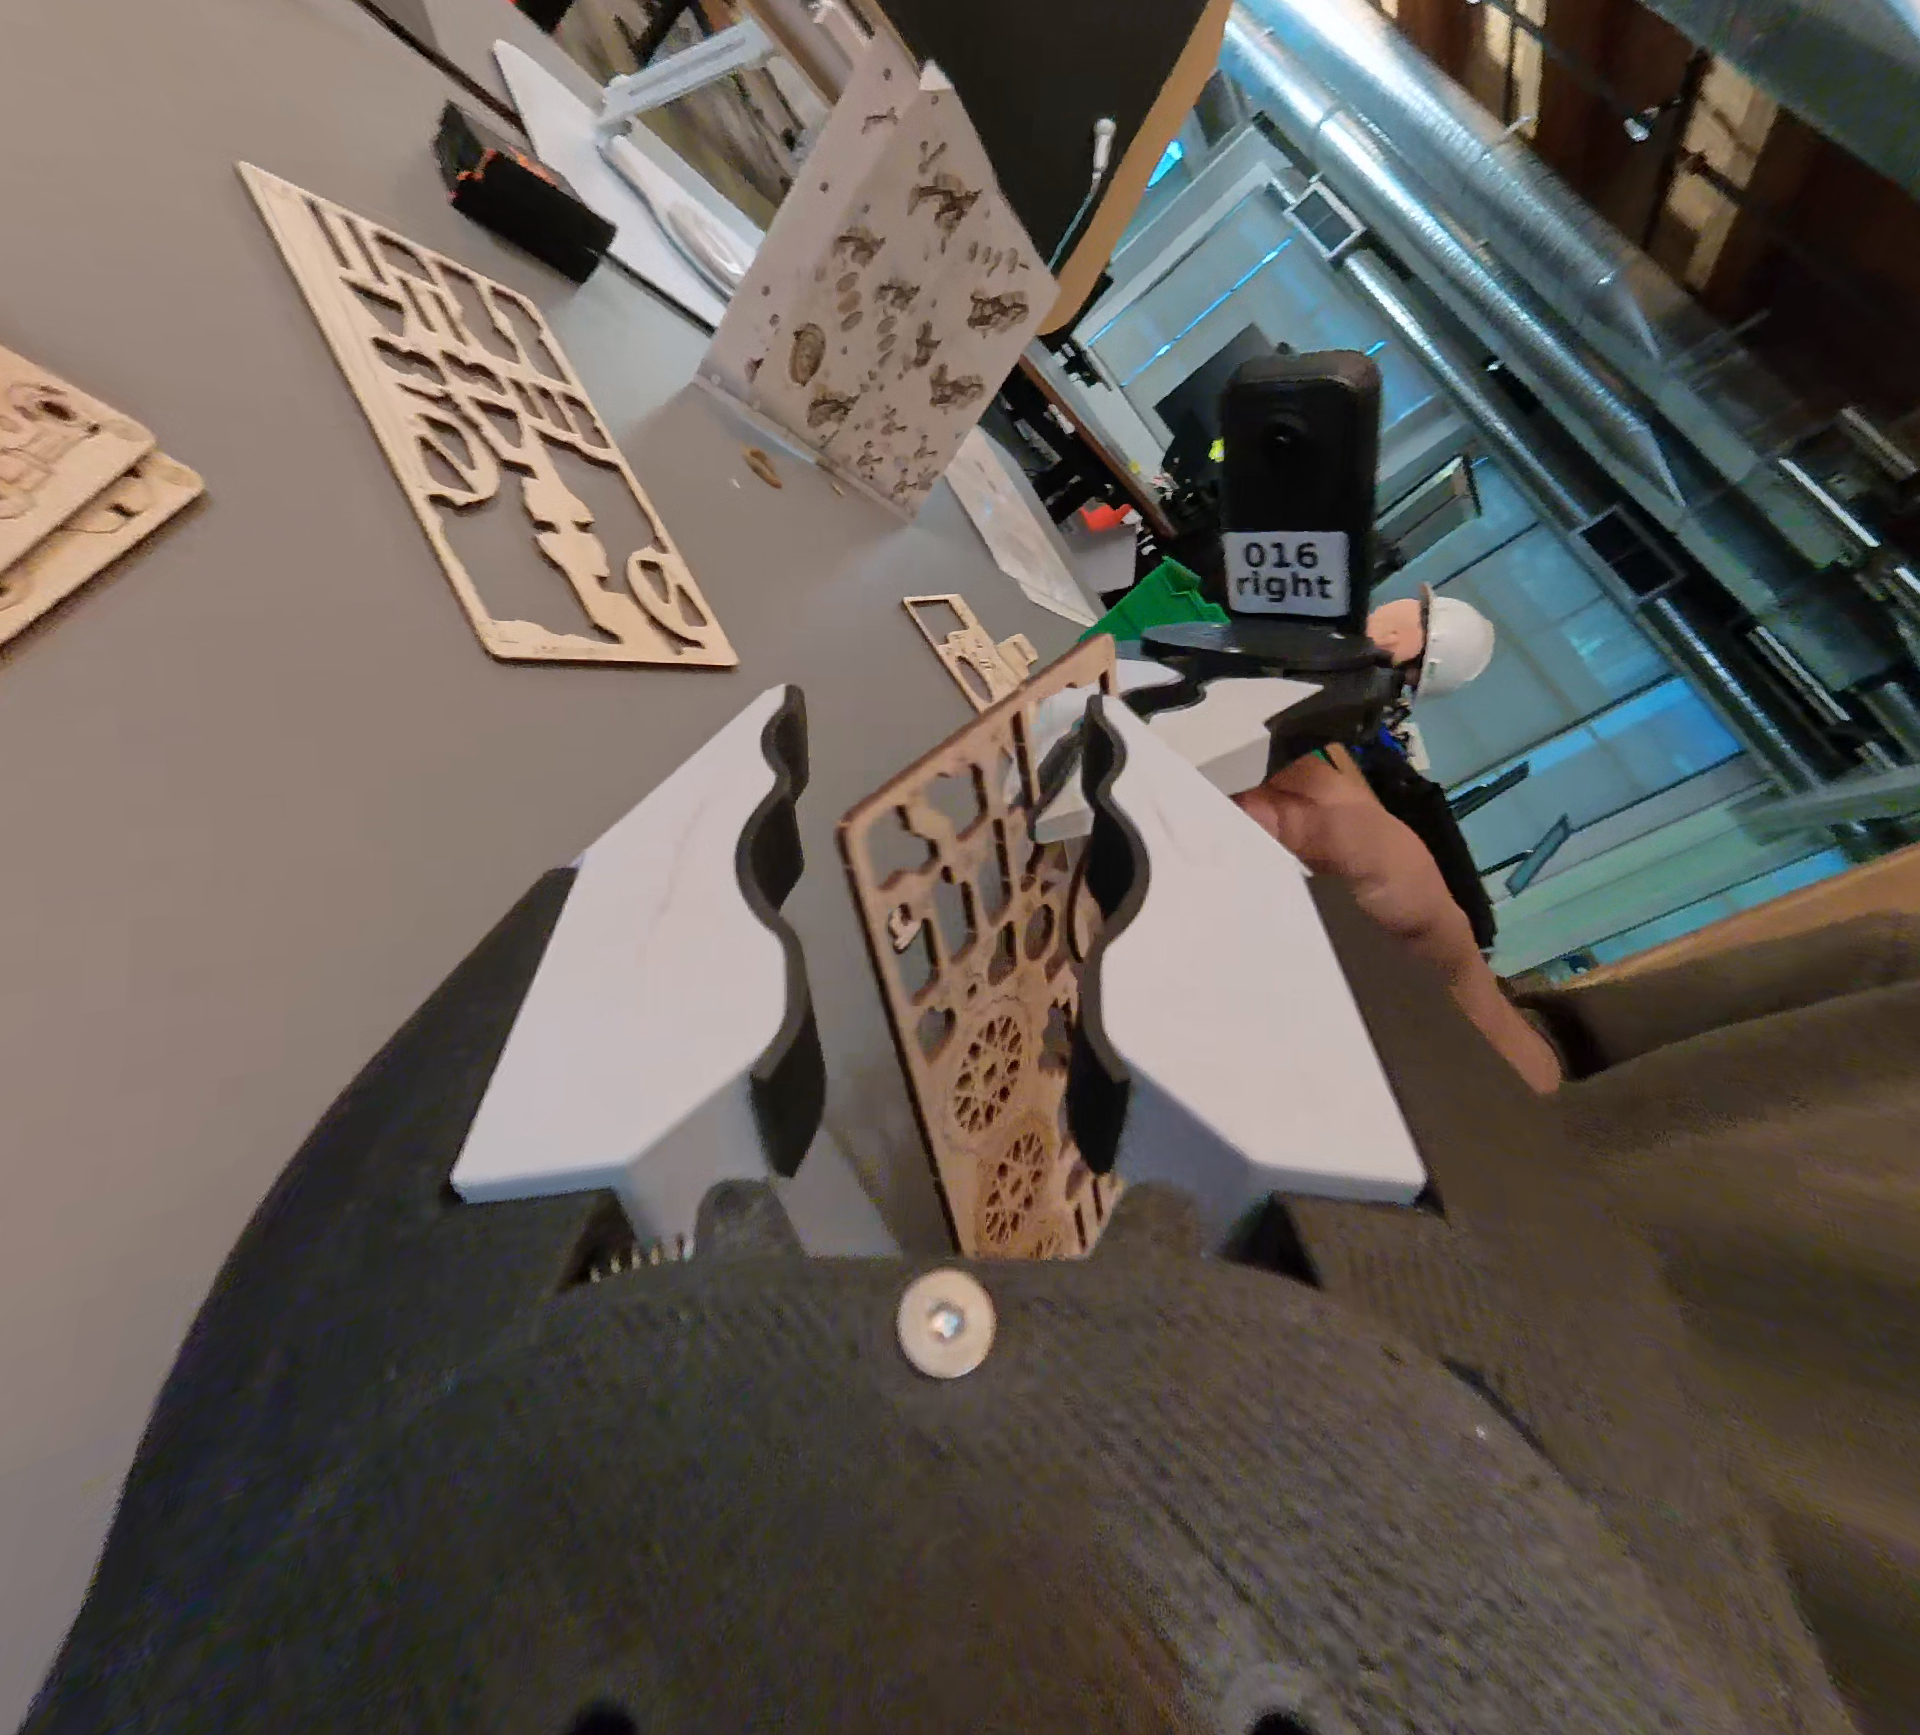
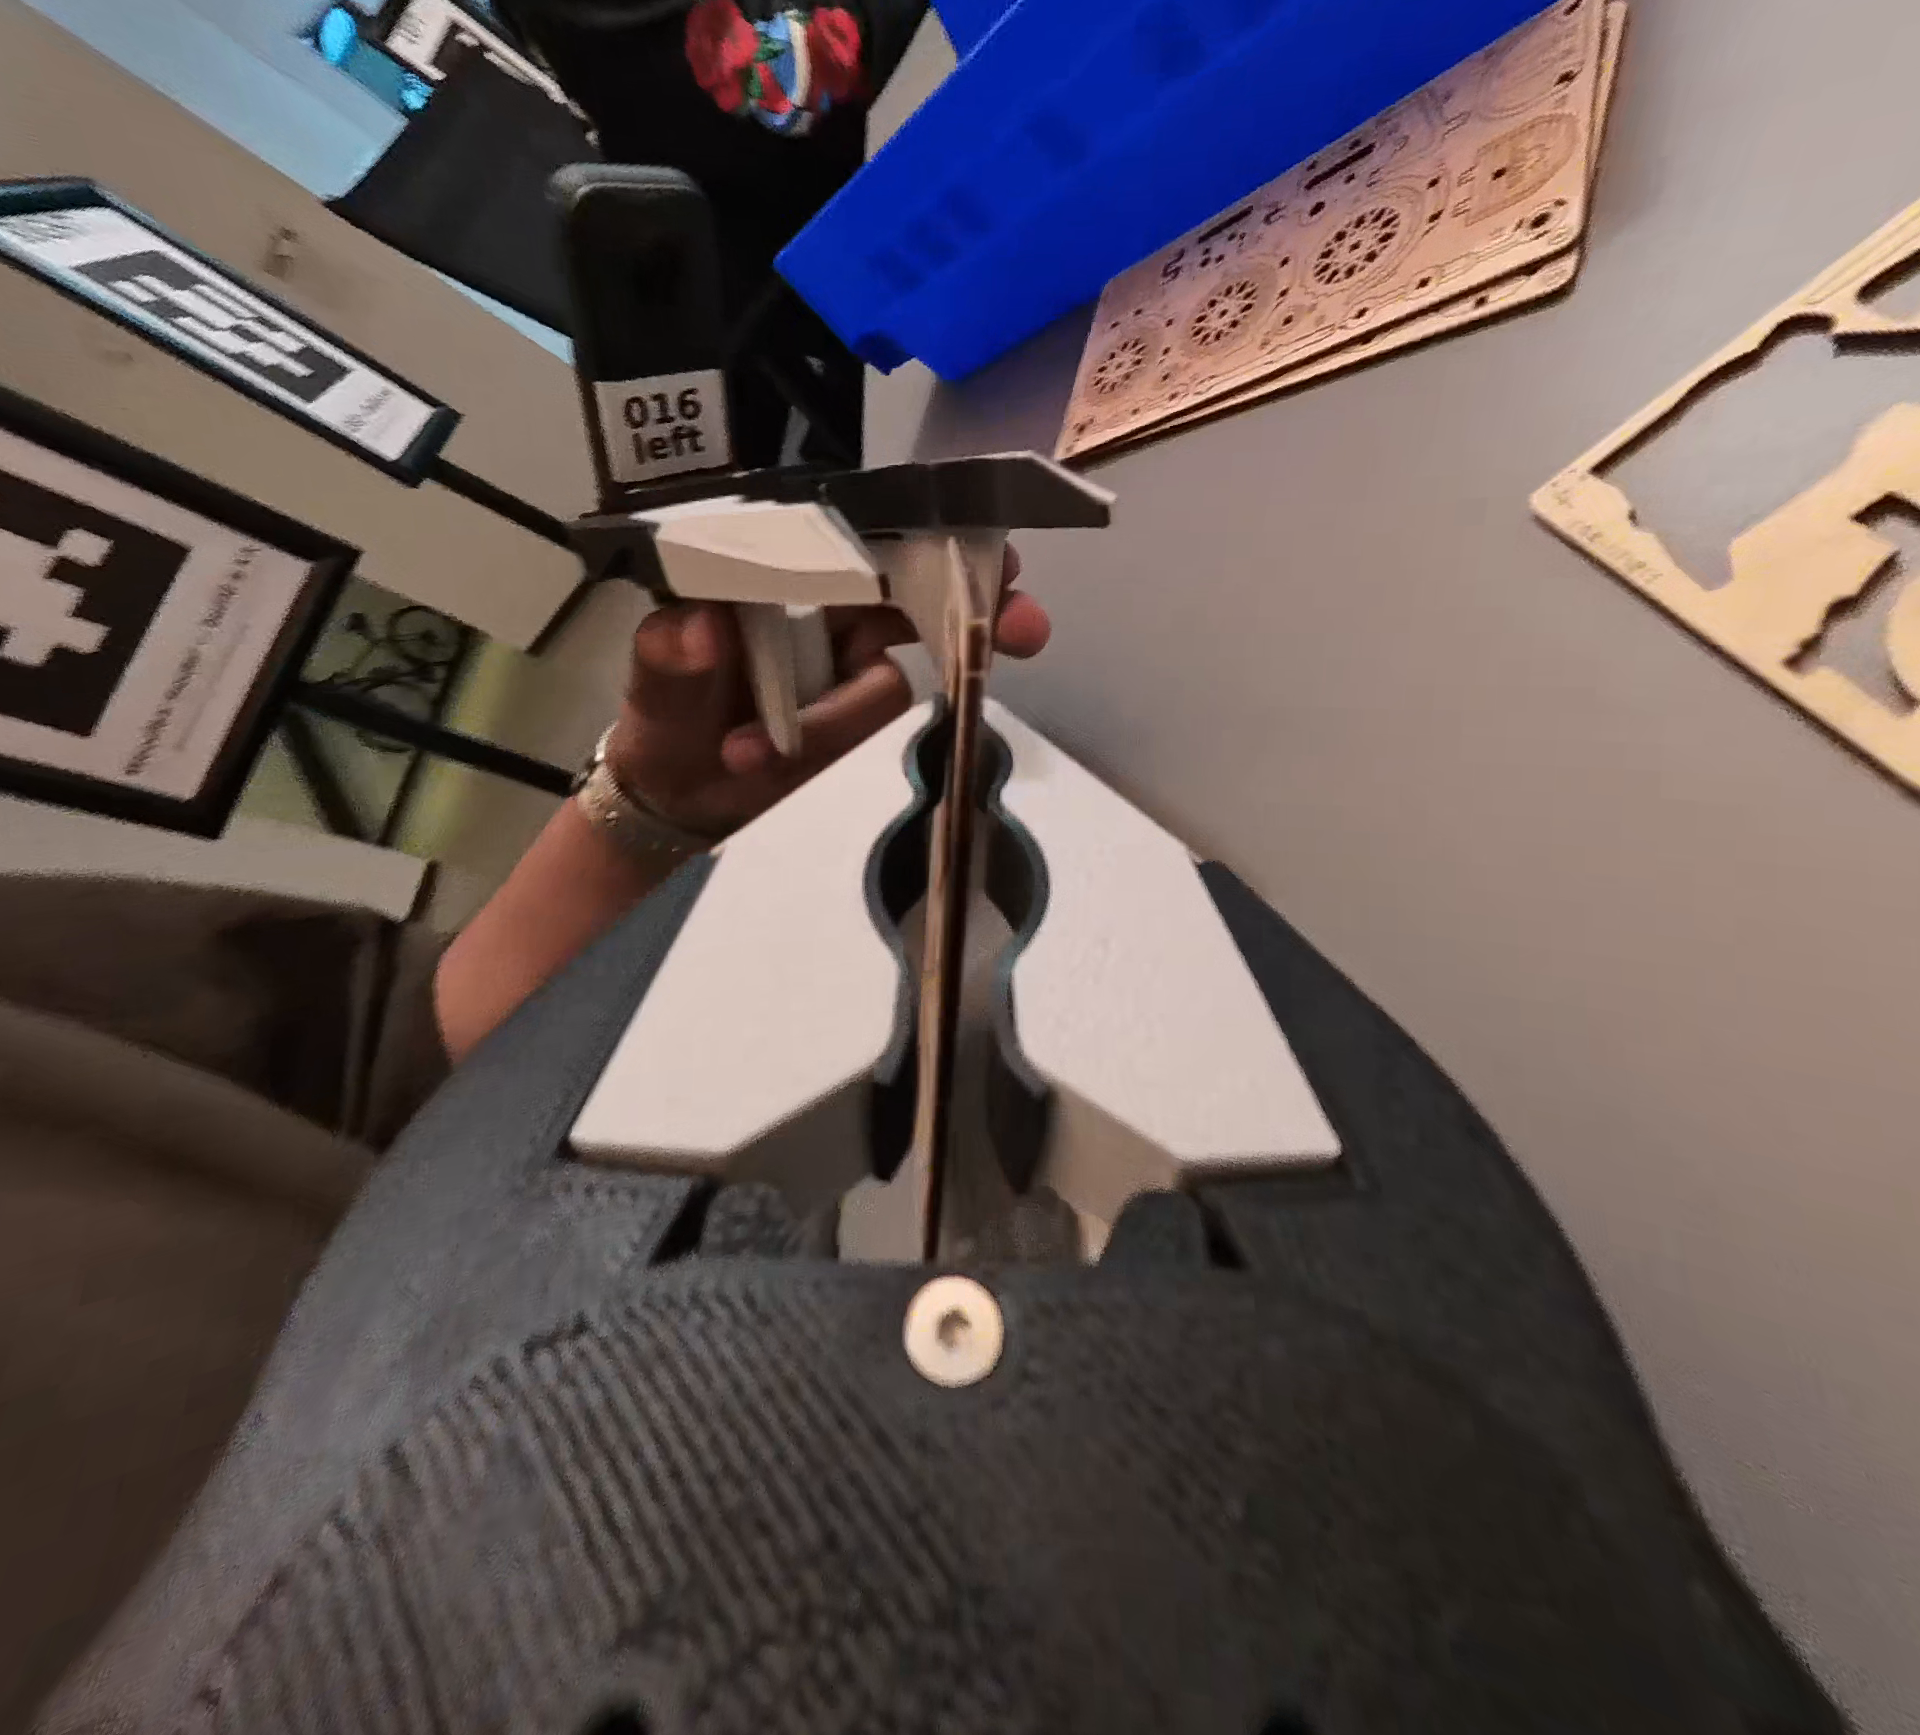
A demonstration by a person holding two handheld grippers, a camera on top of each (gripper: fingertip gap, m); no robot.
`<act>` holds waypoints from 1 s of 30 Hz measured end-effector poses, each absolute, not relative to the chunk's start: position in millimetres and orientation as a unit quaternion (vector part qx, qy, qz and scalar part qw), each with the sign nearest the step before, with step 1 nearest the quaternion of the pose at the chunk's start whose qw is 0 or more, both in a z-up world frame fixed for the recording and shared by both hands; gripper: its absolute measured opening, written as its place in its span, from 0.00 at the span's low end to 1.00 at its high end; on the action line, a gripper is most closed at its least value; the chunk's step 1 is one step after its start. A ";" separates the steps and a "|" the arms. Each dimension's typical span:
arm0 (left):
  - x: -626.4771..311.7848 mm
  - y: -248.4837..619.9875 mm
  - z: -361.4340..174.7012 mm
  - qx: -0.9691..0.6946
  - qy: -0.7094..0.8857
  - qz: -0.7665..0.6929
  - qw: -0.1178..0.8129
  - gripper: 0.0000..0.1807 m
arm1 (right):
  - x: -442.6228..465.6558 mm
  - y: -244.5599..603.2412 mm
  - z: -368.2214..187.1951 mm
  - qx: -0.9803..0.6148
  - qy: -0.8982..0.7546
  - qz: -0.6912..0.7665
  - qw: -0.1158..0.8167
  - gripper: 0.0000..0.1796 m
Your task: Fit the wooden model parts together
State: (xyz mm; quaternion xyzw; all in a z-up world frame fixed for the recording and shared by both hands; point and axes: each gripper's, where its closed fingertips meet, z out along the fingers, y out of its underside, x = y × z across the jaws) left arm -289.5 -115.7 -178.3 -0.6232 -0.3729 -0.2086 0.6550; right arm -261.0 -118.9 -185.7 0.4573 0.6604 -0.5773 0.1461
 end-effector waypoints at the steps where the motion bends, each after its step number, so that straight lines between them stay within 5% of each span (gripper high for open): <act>1: -291.2 -117.2 -182.8 -0.629 -0.380 -0.206 0.646 0.27 | -265.4 -123.0 -188.5 0.465 0.660 -0.575 0.133 0.01; 5: -295.8 -123.5 -192.2 -0.638 -0.399 -0.201 0.627 0.14 | -278.3 -125.0 -194.9 0.488 0.653 -0.570 0.101 0.04; 11: -296.7 -126.4 -186.4 -0.607 -0.406 -0.236 0.641 0.01 | -278.6 -106.9 -202.4 0.510 0.654 -0.553 0.085 0.26; 15: -301.7 -132.1 -190.5 -0.615 -0.414 -0.218 0.635 0.01 | -272.3 -87.1 -206.4 0.524 0.656 -0.538 0.069 0.32; 22: -316.0 -144.1 -196.9 -0.623 -0.436 -0.163 0.628 0.19 | -244.1 -51.8 -188.9 0.488 0.677 -0.551 0.007 0.27; 30: -311.8 -131.1 -190.8 -0.669 -0.388 -0.066 0.631 0.20 | -218.3 25.8 -135.7 0.401 0.713 -0.511 -0.264 0.21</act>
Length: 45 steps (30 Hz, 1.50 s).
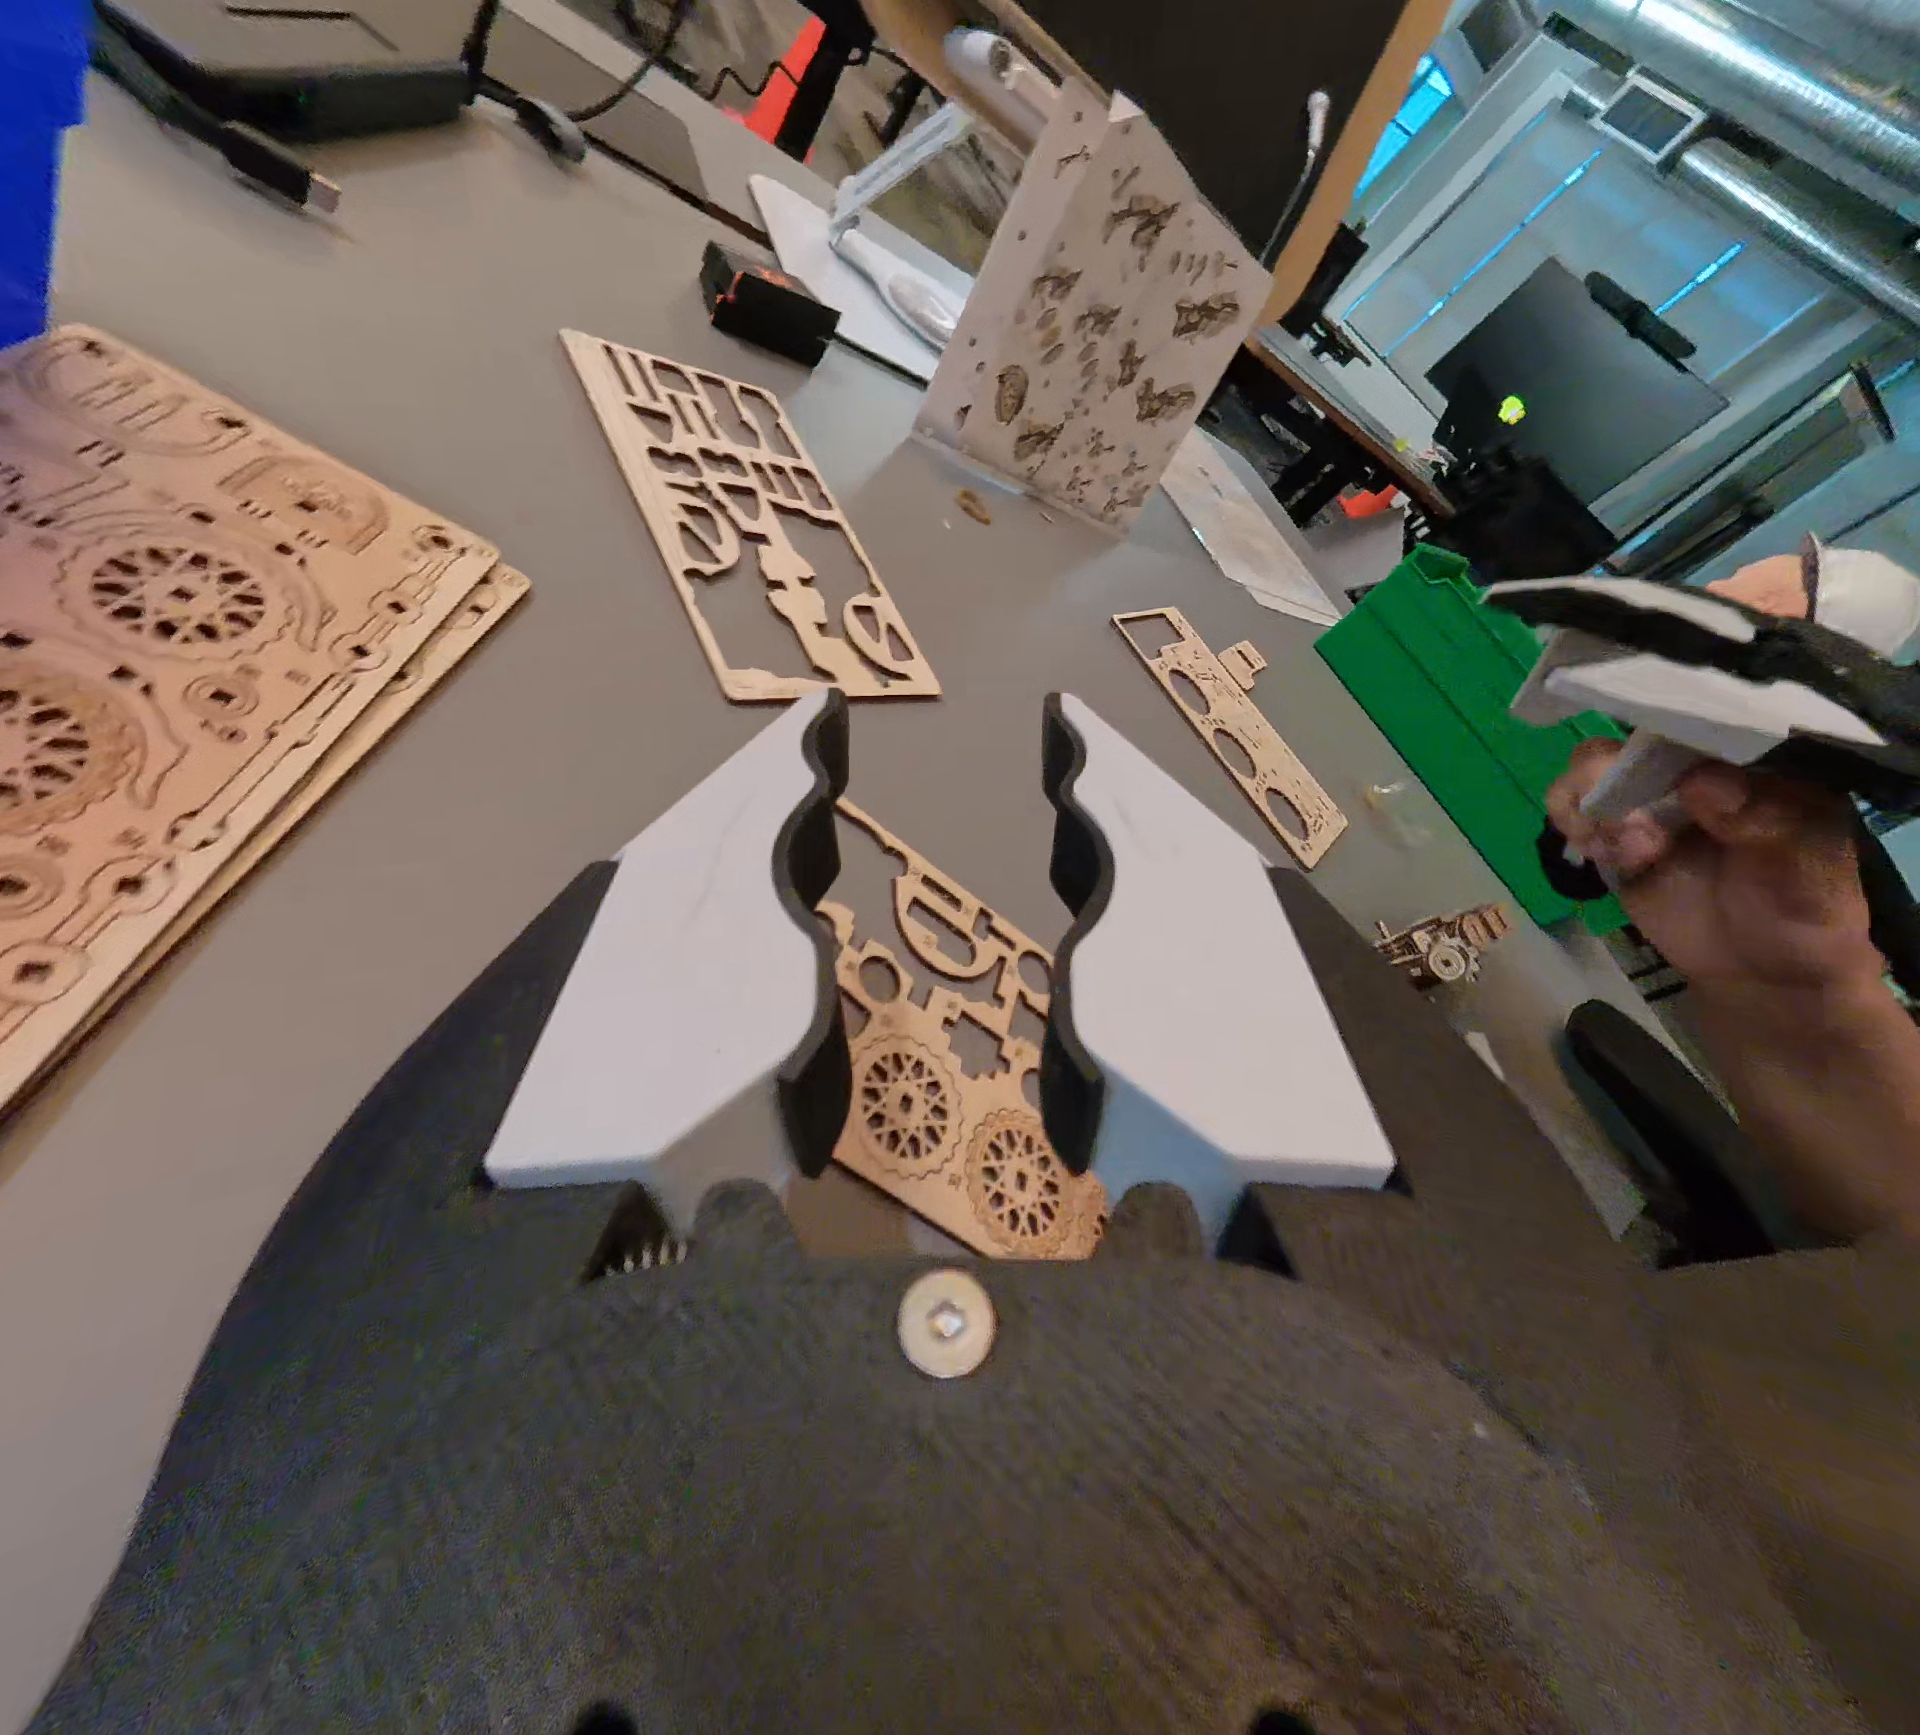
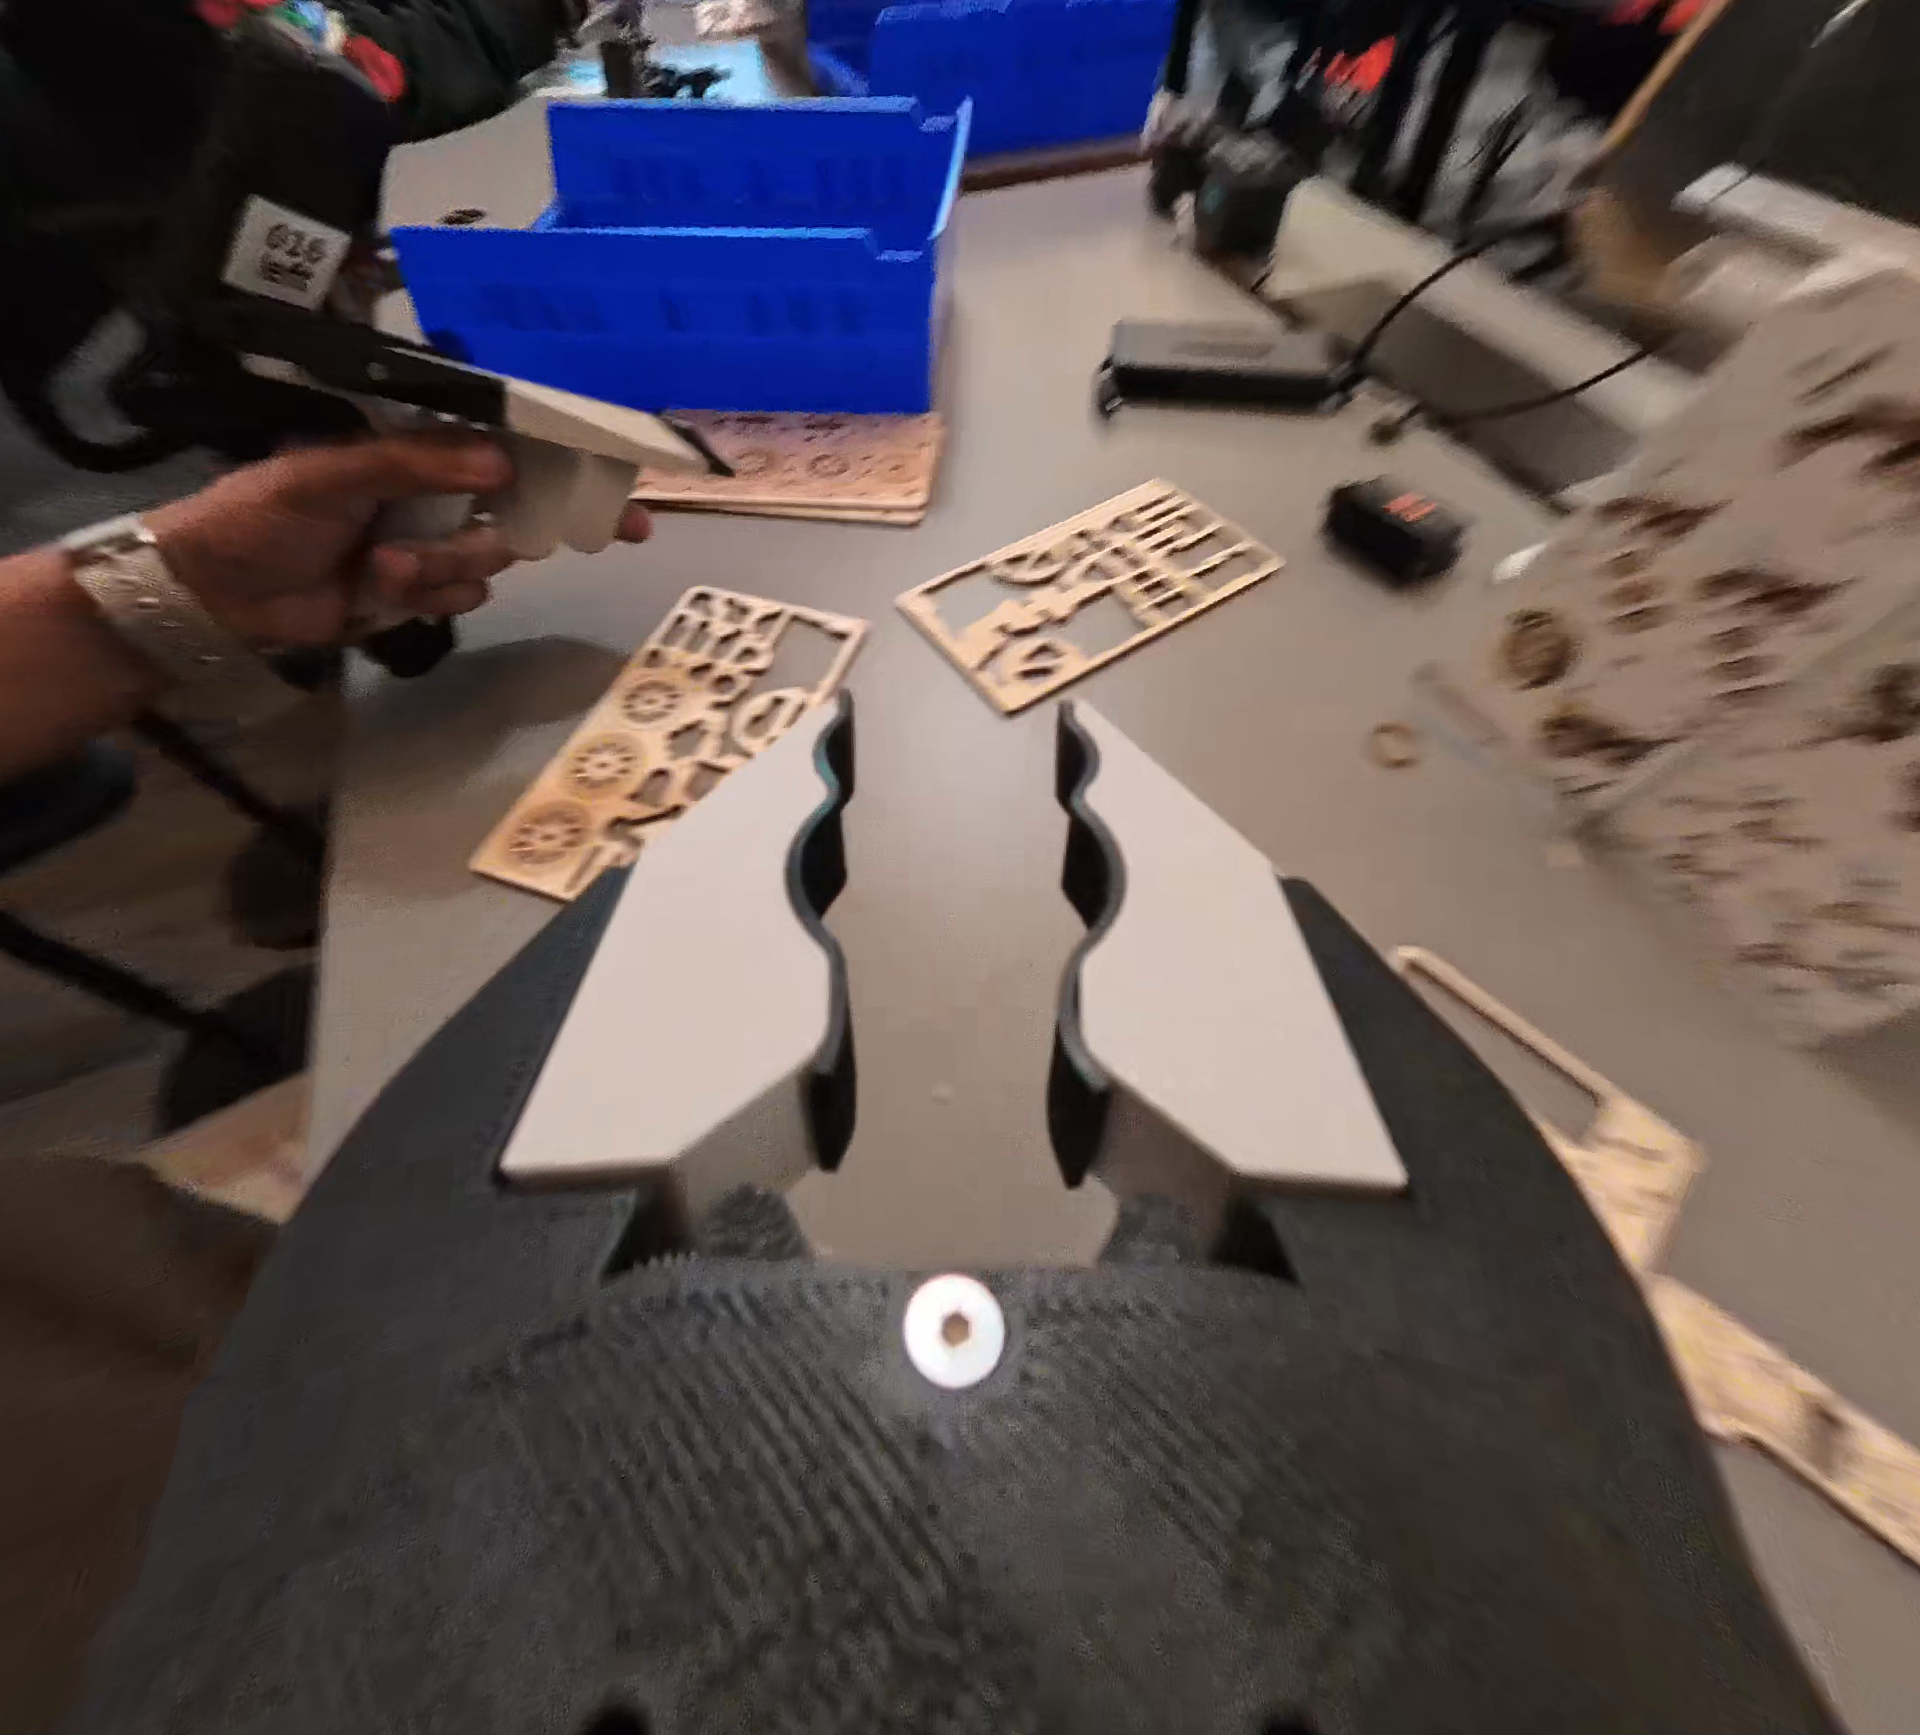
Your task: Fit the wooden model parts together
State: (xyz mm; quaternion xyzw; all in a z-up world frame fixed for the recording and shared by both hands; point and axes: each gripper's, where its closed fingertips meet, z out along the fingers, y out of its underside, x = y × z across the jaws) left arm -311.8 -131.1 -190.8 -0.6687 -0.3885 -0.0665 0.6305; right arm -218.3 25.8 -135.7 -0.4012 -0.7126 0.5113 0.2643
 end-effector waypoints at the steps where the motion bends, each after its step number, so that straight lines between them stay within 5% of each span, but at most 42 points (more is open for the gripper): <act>1: -307.8 -126.3 -190.3 -0.674 -0.380 -0.067 0.629 0.20 | -214.5 38.0 -127.0 -0.389 -0.702 0.514 0.302 0.17; 7: -285.5 -91.0 -193.9 -0.736 -0.316 -0.008 0.598 0.22 | -162.1 120.0 -95.8 -0.349 -0.568 0.557 0.496 0.09; 23: -255.7 29.7 -201.8 -0.791 -0.204 -0.060 0.574 0.22 | -101.3 207.1 -152.8 -0.523 -0.532 0.496 0.444 0.16; 45: -302.0 42.0 -208.4 -0.777 -0.247 -0.070 0.575 0.21 | -147.9 206.4 -174.5 -0.505 -0.595 0.494 0.385 0.14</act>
